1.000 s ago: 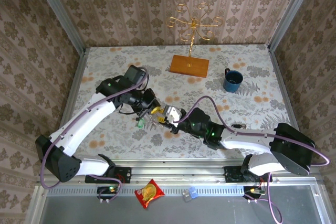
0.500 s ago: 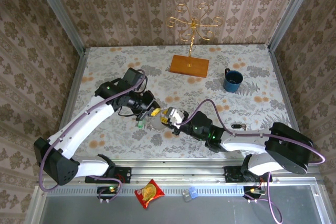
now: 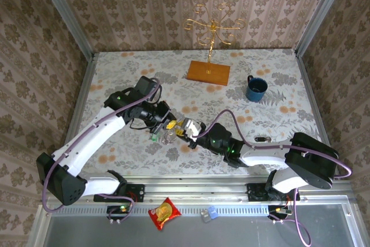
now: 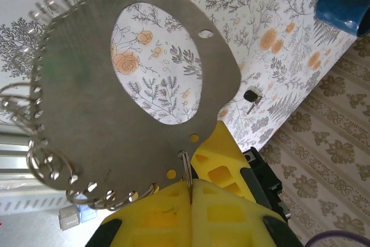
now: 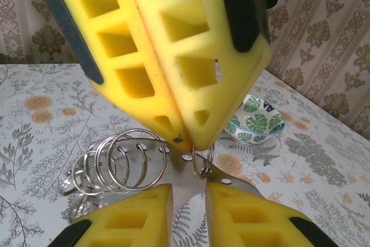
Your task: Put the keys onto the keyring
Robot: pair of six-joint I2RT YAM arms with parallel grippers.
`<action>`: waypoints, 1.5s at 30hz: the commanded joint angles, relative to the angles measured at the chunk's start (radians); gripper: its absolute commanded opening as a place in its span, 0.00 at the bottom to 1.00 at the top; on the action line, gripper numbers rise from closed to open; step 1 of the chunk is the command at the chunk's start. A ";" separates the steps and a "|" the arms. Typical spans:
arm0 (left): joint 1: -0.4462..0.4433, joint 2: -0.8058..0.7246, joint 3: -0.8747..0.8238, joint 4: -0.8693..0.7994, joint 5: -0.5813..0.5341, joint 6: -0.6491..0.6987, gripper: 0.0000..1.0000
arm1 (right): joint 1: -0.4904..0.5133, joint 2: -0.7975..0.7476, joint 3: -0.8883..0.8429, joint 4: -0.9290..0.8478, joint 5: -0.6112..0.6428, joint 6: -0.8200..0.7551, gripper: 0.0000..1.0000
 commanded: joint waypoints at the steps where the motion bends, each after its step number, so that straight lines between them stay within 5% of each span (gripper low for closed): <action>1: 0.006 -0.030 -0.011 0.010 0.022 -0.058 0.00 | 0.007 0.008 0.036 0.067 0.038 0.013 0.24; 18: 0.005 -0.042 -0.050 0.059 0.048 -0.097 0.00 | 0.011 0.029 0.051 0.099 0.030 0.018 0.19; 25: 0.011 -0.061 -0.085 0.124 0.047 -0.100 0.01 | 0.012 0.028 0.060 0.095 0.029 0.006 0.00; 29: 0.057 -0.114 -0.110 0.198 -0.018 -0.023 0.40 | 0.011 0.000 0.041 0.066 0.030 -0.003 0.00; 33: 0.123 -0.193 -0.125 0.295 -0.178 0.237 0.48 | 0.001 -0.060 0.021 -0.011 0.010 -0.006 0.00; 37: 0.134 -0.278 -0.169 0.390 -0.338 0.637 0.48 | -0.023 -0.146 0.030 -0.184 -0.058 -0.017 0.00; 45: 0.132 -0.487 -0.468 0.802 -0.233 1.322 0.46 | -0.093 -0.270 0.086 -0.542 -0.230 -0.059 0.00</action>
